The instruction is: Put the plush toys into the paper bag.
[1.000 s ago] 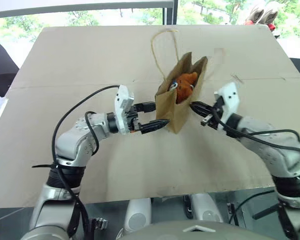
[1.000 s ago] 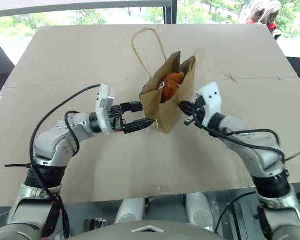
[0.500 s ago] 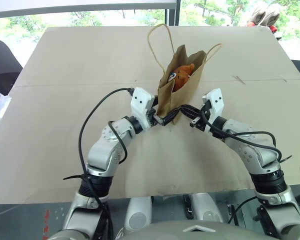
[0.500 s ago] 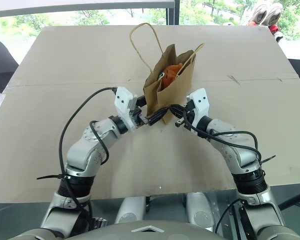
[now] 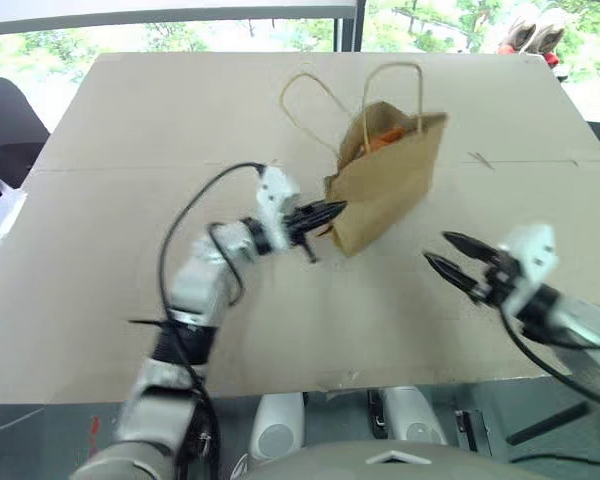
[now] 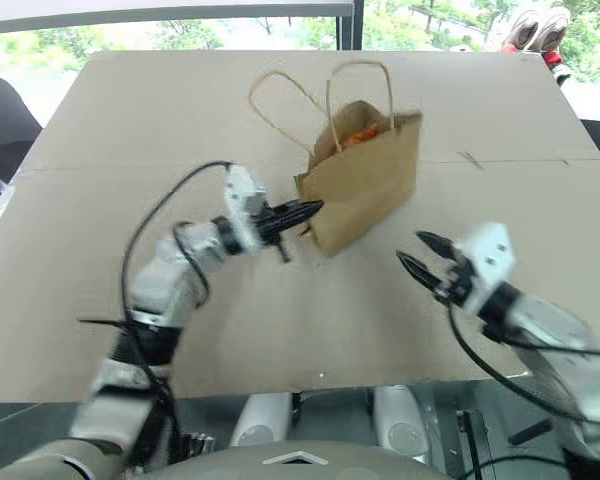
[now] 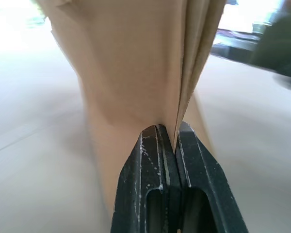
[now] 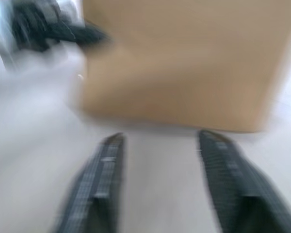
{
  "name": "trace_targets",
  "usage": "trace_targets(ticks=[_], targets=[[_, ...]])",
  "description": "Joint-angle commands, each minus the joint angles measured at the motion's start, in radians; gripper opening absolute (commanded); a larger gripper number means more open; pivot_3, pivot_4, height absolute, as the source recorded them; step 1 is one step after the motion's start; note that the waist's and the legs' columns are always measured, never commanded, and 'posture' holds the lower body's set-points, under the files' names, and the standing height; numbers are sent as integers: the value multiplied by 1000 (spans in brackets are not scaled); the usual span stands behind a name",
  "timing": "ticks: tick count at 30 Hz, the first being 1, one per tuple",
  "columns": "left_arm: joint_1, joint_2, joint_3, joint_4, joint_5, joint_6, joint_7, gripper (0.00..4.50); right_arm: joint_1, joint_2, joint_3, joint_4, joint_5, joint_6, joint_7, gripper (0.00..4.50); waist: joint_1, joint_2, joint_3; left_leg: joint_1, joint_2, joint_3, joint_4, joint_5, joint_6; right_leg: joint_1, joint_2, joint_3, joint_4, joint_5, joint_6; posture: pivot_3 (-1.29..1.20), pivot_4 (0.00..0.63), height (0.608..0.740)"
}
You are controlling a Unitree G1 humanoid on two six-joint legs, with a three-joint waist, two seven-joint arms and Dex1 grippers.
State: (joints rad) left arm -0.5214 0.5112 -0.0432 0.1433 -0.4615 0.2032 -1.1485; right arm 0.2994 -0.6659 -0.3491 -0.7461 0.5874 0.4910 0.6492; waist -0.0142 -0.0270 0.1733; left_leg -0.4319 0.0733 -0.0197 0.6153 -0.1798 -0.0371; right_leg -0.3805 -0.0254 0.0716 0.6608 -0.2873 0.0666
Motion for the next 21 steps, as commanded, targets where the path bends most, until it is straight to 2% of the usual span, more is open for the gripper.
trace_targets(ticks=[1,2,4,7,9,11,14,15,16,17,21], targets=[[-151,72,-21,262,27,-255,-362,0,163,-30,-233,-80,64,-77,165,4191,1,0,0,1,0,0,0,0,0,1,0,0,0,0,0,0,150,740],[-190,88,-43,343,44,-329,-421,0,207,-30,-274,-86,68,-92,194,4438,3,0,0,1,0,0,0,0,0,1,0,0,0,-1,1,0,150,740],[-262,91,-83,490,67,-462,-466,0,247,-25,-314,-91,61,-125,216,4438,1,-1,-1,1,0,-1,1,0,0,2,0,-1,0,-2,3,0,150,740],[-335,67,-154,661,108,-654,-466,0,253,-16,-294,-92,32,-156,206,4438,0,-2,-1,0,0,0,3,0,0,2,0,0,-1,-2,3,0,150,740],[-361,41,-134,743,124,-683,-466,0,229,-10,-252,-87,11,-163,182,4438,1,-2,-2,0,0,0,4,0,0,3,0,0,-1,-2,3,0,150,740],[-362,32,-111,759,109,-669,-466,750,206,-7,-206,-80,-17,-169,164,4500,-1,-2,-2,0,0,-1,4,0,0,3,0,0,0,-2,3,0,150,740],[-333,43,-66,694,77,-612,-464,1850,176,-6,-176,-64,-23,-171,155,4500,0,-2,-1,-1,0,-2,3,0,0,2,1,0,1,1,4,0,150,740],[-323,45,-52,672,73,-588,-461,2411,170,-4,-174,-58,-21,-173,155,4500,0,-2,-1,-1,0,-3,3,0,0,2,1,-1,1,2,3,0,150,740],[-283,67,-28,603,54,-525,-433,2704,154,-2,-161,-49,-21,-173,151,4500,-4,-2,-1,-1,0,-3,3,0,0,2,1,-1,1,2,3,0,150,740],[-234,92,-3,518,32,-441,-397,3183,142,1,-152,-39,-17,-171,150,4500,-5,-2,-1,0,0,-3,3,0,0,2,1,0,1,2,3,0,150,740],[15,184,96,132,-57,-115,-201,3183,133,8,-165,10,-1,-178,171,4500,-20,-1,-1,1,1,-3,1,0,0,3,1,-1,2,2,3,0,150,740]])
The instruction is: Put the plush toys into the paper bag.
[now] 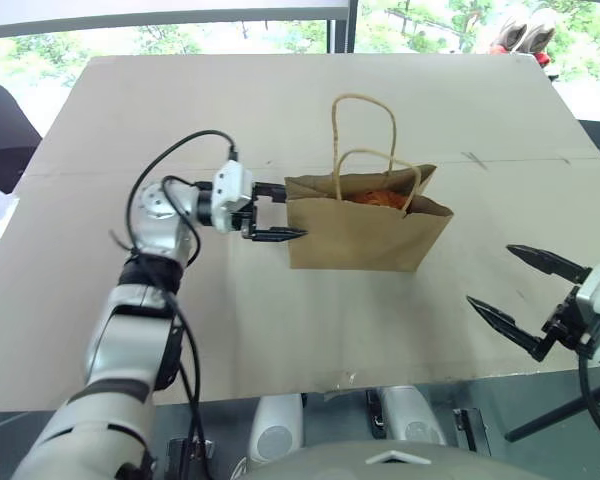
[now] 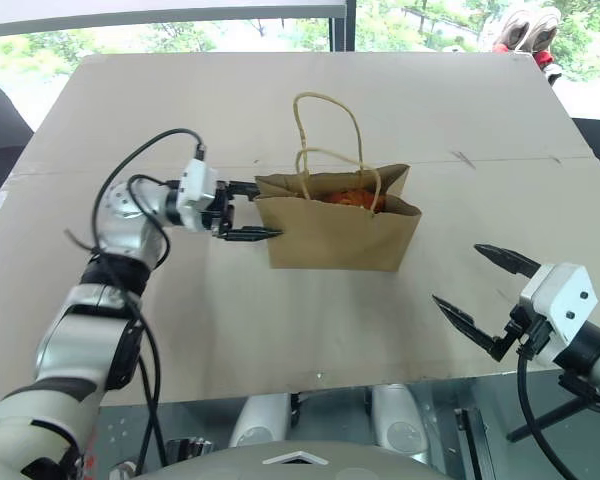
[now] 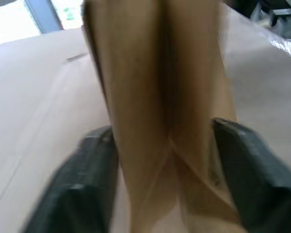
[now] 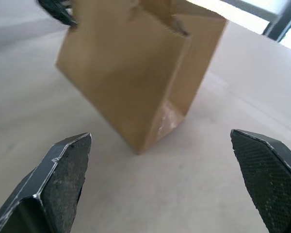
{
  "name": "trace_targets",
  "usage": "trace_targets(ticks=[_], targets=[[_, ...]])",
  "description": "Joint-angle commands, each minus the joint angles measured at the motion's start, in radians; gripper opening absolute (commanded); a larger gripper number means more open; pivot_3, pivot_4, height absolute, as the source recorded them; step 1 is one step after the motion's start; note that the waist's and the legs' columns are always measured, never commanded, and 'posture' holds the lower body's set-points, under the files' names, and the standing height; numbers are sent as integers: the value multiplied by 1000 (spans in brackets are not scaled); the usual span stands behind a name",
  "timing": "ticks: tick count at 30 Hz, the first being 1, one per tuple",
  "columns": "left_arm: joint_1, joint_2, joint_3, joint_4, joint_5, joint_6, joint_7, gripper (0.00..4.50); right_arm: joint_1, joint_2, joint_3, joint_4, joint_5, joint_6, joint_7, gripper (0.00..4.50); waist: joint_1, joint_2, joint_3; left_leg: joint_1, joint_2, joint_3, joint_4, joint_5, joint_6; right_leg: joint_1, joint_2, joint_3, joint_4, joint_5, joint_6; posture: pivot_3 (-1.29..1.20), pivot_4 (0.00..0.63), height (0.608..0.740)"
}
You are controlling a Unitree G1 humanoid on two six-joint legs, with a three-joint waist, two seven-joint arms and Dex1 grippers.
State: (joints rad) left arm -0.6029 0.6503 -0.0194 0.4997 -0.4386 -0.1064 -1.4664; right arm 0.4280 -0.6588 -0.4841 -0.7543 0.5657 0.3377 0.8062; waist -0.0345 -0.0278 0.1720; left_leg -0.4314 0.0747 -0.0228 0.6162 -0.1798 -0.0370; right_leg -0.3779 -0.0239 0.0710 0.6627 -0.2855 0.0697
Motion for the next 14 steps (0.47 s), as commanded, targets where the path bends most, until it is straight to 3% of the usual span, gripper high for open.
trace_targets(ticks=[1,6,10,14], targets=[[167,66,107,-327,-116,282,173,3183,10,-2,-43,35,19,-30,24,4500,1,0,0,0,0,-1,0,0,0,0,0,-1,0,0,0,0,150,740],[505,122,277,-701,-249,561,379,3183,81,-23,-118,118,-1,-67,100,4500,12,1,0,0,0,0,1,0,0,1,-2,-2,0,-2,-3,0,150,740],[731,119,351,-875,-270,609,435,3183,129,-35,-167,182,-12,-100,153,4500,23,1,0,2,0,4,1,0,0,1,-4,0,-1,-3,-3,0,150,740],[849,110,368,-922,-256,589,437,3183,141,-57,-206,217,2,-103,189,4500,25,1,0,2,0,7,1,0,-1,0,-7,0,-1,-4,-1,0,150,740]])
